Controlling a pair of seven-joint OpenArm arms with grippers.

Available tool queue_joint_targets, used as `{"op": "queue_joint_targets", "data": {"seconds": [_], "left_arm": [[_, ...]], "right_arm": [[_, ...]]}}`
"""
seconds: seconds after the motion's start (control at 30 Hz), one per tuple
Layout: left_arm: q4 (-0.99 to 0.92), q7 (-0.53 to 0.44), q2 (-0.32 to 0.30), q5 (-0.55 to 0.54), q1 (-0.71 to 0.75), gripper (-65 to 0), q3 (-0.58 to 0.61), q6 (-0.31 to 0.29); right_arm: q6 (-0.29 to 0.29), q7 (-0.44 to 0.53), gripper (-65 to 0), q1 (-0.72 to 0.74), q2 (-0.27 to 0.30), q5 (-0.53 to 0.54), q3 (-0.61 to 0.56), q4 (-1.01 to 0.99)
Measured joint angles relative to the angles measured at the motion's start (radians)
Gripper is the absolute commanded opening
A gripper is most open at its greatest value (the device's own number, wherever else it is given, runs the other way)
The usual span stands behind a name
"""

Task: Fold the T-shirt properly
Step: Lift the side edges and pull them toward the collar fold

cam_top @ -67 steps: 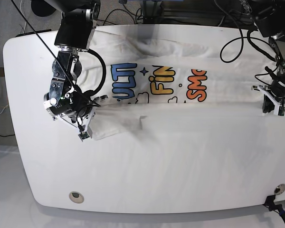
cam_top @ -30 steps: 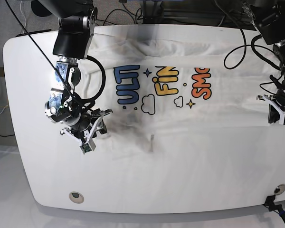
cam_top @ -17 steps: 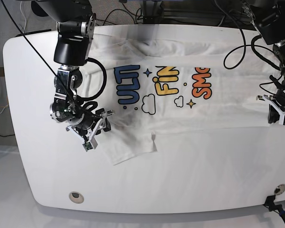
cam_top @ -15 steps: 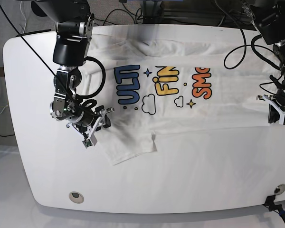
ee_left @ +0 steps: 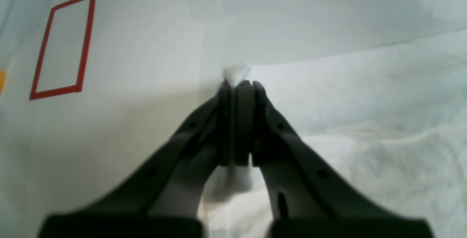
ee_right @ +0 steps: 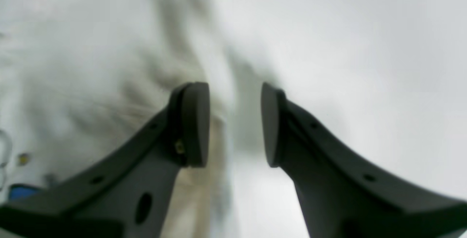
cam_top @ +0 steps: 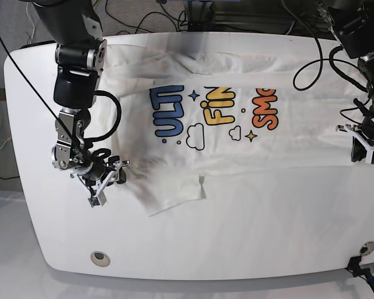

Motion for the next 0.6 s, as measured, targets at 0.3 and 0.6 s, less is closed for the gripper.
{"op": "queue_joint_targets", "data": {"seconds": [0.3, 0.6], "left_arm": [[0.000, 0.000, 0.000, 0.000, 0.000, -65.0, 0.000, 0.000], [0.000, 0.000, 0.000, 0.000, 0.000, -65.0, 0.002, 0.000]], "right_arm": [[0.002, 0.049, -41.5, 0.008, -0.006, 0.013, 0.002, -0.085], [0.031, 0.057, -42.2, -0.007, -0.056, 0.023, 0.001, -0.084]]}}
